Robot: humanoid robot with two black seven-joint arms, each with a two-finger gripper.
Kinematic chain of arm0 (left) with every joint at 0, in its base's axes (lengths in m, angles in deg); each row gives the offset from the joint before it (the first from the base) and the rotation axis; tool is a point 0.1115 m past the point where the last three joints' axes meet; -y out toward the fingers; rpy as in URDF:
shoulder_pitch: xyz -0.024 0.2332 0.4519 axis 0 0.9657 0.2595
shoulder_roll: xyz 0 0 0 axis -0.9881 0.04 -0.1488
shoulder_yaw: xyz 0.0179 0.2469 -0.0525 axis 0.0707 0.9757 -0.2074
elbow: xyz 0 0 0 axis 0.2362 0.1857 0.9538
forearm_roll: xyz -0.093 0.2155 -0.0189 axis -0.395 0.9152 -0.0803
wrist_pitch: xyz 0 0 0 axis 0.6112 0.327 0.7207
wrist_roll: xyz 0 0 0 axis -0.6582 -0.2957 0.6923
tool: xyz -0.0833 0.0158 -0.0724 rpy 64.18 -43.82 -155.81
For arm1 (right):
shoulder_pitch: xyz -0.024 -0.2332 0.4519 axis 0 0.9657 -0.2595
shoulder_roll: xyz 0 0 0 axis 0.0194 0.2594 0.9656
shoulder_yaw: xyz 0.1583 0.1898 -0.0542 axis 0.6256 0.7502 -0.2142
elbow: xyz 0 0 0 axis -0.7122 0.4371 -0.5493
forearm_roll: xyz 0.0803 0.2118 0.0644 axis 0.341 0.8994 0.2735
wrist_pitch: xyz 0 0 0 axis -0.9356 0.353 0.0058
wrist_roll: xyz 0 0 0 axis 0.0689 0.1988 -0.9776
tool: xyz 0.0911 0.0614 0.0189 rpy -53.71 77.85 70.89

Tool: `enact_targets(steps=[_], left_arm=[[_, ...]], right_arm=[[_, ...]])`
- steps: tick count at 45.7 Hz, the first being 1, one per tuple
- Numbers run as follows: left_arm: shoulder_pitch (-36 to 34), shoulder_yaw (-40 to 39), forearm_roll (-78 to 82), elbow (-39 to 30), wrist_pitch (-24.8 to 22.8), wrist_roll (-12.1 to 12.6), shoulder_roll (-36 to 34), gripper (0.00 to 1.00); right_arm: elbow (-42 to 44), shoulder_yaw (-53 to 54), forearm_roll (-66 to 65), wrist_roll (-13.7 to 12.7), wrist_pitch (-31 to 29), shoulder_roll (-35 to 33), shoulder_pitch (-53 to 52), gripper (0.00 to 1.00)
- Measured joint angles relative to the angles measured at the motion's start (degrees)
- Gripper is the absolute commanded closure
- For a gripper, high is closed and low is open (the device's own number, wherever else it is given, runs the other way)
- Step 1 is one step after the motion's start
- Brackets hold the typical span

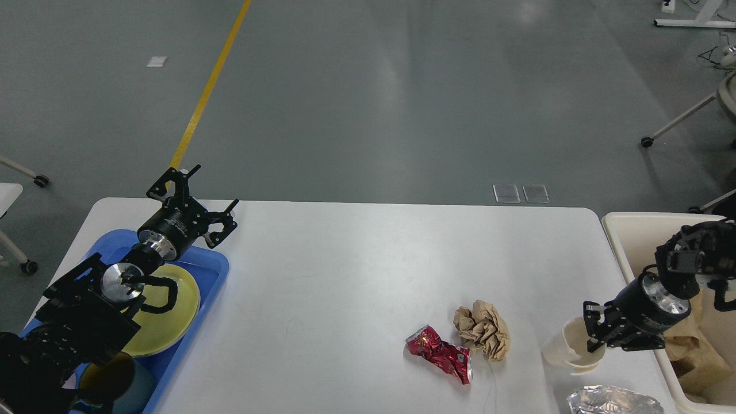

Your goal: Tidy desktop

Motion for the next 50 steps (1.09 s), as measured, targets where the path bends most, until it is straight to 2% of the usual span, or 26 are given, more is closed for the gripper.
enact_targets(steps=[5, 21, 31, 38, 50], left_arm=[[0.0, 0.0, 0.0, 0.0, 0.0, 0.0, 0.0, 0.04], [0.0, 0.0, 0.0, 0.0, 0.0, 0.0, 0.0, 0.04], [0.0, 0.0, 0.0, 0.0, 0.0, 0.0, 0.0, 0.04], [0.0, 0.0, 0.0, 0.0, 0.0, 0.0, 0.0, 0.04], [0.0, 0.0, 0.0, 0.0, 0.0, 0.0, 0.0, 0.04]], right_arm=[[0.0, 0.0, 0.0, 0.0, -1.0, 0.0, -2.8, 1.00], [-0.3, 1.0, -0.2, -0.2, -11.9, 1.0, -22.0, 1.00], [1.8, -0.2, -3.1, -0.8, -12.9, 1.3, -34.1, 1.00], [9.0, -2.1, -5.6, -0.9, -12.9, -0.9, -34.5, 1.00], [23.1, -1.4, -5.0, -0.8, -10.8, -9.6, -25.4, 1.00]])
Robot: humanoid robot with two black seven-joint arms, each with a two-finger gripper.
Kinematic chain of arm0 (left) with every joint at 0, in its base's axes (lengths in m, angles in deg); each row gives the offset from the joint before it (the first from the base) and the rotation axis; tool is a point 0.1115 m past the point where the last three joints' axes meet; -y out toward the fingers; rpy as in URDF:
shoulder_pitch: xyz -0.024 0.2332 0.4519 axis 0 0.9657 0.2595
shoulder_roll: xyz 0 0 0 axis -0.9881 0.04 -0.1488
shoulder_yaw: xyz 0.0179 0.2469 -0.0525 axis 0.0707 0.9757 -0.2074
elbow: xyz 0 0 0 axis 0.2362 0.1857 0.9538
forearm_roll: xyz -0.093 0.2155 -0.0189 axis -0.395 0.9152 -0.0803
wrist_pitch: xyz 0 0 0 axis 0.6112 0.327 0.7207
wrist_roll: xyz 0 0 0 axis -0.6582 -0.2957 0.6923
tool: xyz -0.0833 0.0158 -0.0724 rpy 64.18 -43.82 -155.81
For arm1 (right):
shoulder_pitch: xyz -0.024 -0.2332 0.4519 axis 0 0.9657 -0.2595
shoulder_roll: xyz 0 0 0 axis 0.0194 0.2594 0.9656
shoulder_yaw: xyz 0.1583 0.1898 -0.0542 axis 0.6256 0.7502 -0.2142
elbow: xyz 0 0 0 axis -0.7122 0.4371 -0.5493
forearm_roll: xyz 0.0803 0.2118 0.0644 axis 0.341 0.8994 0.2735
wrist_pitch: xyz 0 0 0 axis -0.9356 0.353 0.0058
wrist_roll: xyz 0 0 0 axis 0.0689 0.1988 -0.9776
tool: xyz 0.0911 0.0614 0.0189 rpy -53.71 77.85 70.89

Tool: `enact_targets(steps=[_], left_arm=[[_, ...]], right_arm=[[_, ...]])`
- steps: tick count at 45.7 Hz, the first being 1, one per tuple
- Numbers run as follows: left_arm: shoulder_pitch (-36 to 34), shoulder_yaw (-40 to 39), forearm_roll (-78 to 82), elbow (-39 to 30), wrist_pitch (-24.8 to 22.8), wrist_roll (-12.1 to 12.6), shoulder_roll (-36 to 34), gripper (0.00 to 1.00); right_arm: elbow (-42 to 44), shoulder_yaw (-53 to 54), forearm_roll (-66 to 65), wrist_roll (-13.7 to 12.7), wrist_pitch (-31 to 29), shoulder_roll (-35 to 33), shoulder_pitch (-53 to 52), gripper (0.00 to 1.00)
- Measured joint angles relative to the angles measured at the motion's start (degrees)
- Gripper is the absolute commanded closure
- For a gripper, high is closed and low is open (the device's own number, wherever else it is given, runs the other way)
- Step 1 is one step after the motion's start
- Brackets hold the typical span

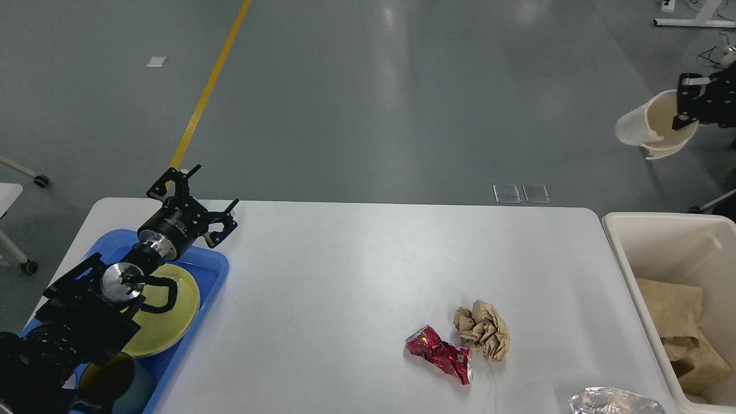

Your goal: Tidy desktop

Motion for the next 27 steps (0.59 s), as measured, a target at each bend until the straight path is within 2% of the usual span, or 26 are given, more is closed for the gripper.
enact_targets(steps=[7, 12, 20, 27], left_arm=[[0.0, 0.0, 0.0, 0.0, 0.0, 0.0, 0.0, 0.04], [0.0, 0.0, 0.0, 0.0, 0.0, 0.0, 0.0, 0.04], [0.0, 0.0, 0.0, 0.0, 0.0, 0.0, 0.0, 0.04], [0.0, 0.0, 0.0, 0.0, 0.0, 0.0, 0.0, 0.04]], right_arm=[[4.1, 4.8, 0.3, 0.1, 6.7, -5.1, 6.9, 1.00], [6.3, 9.2, 0.3, 0.1, 15.2, -7.9, 13.8, 1.00], [8.3, 16.3, 0.3, 0.1, 32.4, -8.8, 27.3, 1.00], [11.7, 23.6, 0.4, 0.2, 40.7, -8.4, 37.7, 1.00]])
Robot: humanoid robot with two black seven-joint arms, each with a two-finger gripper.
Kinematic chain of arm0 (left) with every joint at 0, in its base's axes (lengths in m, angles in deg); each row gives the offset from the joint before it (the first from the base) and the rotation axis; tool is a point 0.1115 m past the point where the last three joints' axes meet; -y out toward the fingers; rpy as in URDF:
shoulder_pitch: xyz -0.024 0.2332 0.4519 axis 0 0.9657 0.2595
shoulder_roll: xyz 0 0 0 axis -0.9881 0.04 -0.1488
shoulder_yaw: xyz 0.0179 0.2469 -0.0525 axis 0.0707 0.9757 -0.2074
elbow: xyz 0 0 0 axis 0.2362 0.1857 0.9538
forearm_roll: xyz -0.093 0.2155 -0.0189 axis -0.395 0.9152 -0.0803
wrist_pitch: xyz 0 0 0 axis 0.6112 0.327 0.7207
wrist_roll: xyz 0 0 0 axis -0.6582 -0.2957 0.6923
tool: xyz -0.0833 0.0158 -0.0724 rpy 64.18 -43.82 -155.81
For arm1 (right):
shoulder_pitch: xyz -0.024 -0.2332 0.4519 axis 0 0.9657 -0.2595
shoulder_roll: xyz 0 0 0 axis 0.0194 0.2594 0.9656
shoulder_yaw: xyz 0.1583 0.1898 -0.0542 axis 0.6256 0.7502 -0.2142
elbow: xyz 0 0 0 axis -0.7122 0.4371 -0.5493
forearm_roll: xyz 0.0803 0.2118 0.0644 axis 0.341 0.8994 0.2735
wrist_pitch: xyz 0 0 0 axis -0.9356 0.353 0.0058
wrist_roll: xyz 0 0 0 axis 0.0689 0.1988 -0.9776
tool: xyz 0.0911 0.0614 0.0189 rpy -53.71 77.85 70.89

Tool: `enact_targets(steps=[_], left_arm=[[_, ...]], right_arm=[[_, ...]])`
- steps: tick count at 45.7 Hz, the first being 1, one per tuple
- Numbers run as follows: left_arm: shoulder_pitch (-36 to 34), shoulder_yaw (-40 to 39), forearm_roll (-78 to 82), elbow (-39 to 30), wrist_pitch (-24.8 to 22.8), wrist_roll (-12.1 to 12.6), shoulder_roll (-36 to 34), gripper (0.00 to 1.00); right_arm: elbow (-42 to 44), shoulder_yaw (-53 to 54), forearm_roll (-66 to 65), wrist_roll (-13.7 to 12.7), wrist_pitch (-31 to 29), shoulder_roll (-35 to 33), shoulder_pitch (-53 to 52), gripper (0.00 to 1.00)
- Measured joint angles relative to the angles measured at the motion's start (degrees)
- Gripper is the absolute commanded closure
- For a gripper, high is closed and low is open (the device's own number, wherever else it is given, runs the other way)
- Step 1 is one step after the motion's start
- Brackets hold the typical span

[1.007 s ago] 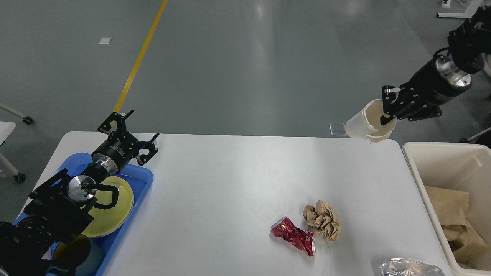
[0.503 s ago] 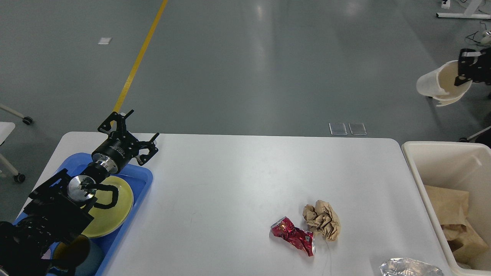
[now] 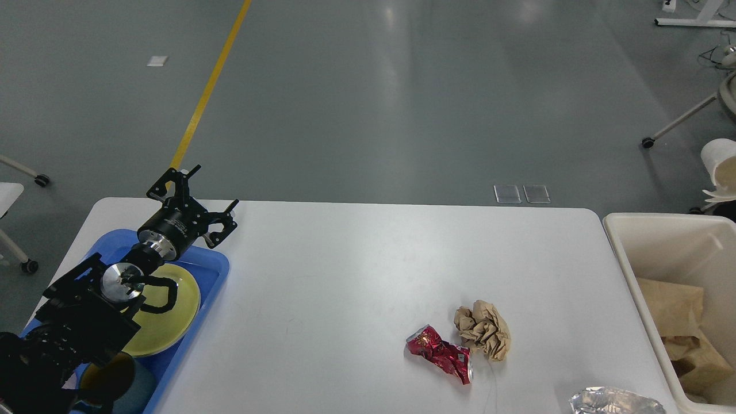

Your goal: Tidy desktop

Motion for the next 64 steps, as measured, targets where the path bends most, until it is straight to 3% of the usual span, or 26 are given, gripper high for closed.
enact_targets(steps=[11, 12, 15, 16, 17, 24, 32, 37, 43, 53, 59, 64], left_arm=[[0.0, 0.0, 0.0, 0.0, 0.0, 0.0, 0.0, 0.04], [0.0, 0.0, 0.0, 0.0, 0.0, 0.0, 0.0, 0.04], [0.0, 0.0, 0.0, 0.0, 0.0, 0.0, 0.0, 0.04], [0.0, 0.0, 0.0, 0.0, 0.0, 0.0, 0.0, 0.04], [0.0, 0.0, 0.0, 0.0, 0.0, 0.0, 0.0, 0.04], [0.0, 0.0, 0.0, 0.0, 0.0, 0.0, 0.0, 0.04], [0.0, 0.0, 0.0, 0.0, 0.0, 0.0, 0.0, 0.04], [0.0, 0.0, 0.0, 0.0, 0.0, 0.0, 0.0, 0.04], [0.0, 0.0, 0.0, 0.0, 0.0, 0.0, 0.0, 0.04], [0.0, 0.0, 0.0, 0.0, 0.0, 0.0, 0.0, 0.04], [0.0, 0.0, 0.0, 0.0, 0.0, 0.0, 0.0, 0.04], [0.0, 0.0, 0.0, 0.0, 0.0, 0.0, 0.0, 0.04]], right_arm=[[4.8, 7.5, 0.2, 0.0, 2.2, 2.4, 9.0, 1.00], [5.0, 8.3, 0.4, 0.0, 2.2, 2.6, 10.2, 0.97], [5.1, 8.8, 0.5, 0.0, 2.3, 2.7, 11.2, 0.46], [5.1, 8.9, 0.5, 0.0, 2.3, 2.7, 11.6, 0.33], [5.1, 8.9, 0.5, 0.0, 2.3, 2.7, 11.8, 0.27], [5.1, 8.9, 0.5, -0.1, 2.3, 2.5, 12.4, 0.13], [4.4, 8.6, 0.4, -0.1, 1.7, 2.4, 12.3, 0.12], [4.2, 8.0, 0.3, -0.1, 1.4, 2.4, 12.0, 0.03], [3.1, 7.7, 0.3, -0.1, 1.3, 2.3, 11.5, 0.01], [-6.0, 2.5, 0.3, 0.0, 0.2, -0.7, 4.6, 0.01], [-12.5, -4.2, 0.3, 0.3, -5.2, -2.3, -3.6, 0.01], [-16.0, -8.8, 0.3, 0.4, -13.3, -2.6, -11.3, 0.01]])
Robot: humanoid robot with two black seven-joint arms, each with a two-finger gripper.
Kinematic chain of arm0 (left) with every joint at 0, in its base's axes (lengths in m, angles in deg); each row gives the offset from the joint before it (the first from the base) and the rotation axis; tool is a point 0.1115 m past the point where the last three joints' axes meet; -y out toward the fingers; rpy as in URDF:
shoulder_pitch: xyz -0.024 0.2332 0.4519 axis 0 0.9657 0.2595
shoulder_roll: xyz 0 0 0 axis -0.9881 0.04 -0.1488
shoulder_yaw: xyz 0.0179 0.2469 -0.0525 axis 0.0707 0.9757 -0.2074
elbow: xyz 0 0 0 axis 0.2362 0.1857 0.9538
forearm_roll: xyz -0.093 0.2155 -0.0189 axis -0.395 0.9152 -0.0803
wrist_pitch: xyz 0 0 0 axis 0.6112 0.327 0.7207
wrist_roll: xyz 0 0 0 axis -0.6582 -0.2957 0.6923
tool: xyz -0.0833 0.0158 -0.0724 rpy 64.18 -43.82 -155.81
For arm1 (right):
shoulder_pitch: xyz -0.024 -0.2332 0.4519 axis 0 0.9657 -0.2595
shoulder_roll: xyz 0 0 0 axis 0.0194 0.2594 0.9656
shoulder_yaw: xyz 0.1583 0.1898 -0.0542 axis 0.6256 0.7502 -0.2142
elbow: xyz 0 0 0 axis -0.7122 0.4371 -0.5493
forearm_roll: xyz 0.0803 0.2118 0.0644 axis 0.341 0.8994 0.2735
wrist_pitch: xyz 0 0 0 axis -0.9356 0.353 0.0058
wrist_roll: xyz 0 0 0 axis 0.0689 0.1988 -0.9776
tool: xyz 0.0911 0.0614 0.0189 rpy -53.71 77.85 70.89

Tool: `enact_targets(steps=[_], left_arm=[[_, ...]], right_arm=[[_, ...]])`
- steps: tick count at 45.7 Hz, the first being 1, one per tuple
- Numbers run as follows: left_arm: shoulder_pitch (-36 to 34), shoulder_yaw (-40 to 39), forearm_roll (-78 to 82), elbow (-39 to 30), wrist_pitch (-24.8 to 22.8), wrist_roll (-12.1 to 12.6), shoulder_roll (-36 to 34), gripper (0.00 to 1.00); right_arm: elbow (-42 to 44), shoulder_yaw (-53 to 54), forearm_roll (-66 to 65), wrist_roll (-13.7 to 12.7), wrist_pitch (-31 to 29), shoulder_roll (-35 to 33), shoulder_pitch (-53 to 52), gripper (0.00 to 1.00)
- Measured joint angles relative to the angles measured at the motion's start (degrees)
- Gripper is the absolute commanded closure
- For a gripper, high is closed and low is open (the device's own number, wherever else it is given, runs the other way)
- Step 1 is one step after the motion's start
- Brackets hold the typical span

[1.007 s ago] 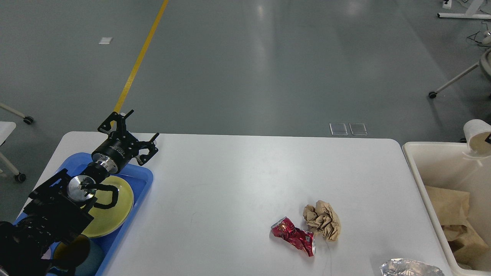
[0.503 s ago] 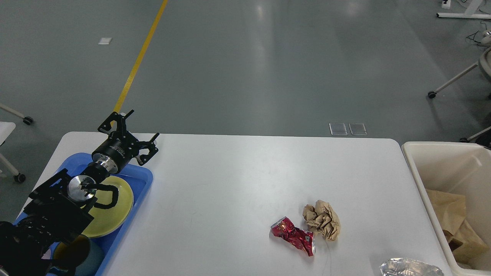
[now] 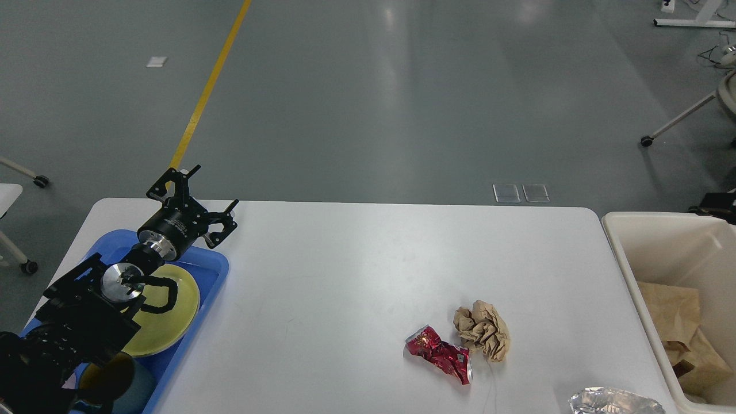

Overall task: Tidy desktop
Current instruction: 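Swing the empty right gripper back over the table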

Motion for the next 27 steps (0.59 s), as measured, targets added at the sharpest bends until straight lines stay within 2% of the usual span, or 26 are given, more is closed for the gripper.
enact_targets(steps=[6, 18, 27], left_arm=[[0.0, 0.0, 0.0, 0.0, 0.0, 0.0, 0.0, 0.04], [0.0, 0.0, 0.0, 0.0, 0.0, 0.0, 0.0, 0.04], [0.0, 0.0, 0.0, 0.0, 0.0, 0.0, 0.0, 0.04]], right_arm=[[-1.0, -2.3, 0.0, 0.0, -6.1, 0.1, -5.1, 0.01], [-1.1, -4.3, -0.9, -0.3, -13.6, 1.4, -12.9, 0.00], [-1.6, -5.5, -1.8, -0.5, -22.8, 3.4, -19.1, 0.00]])
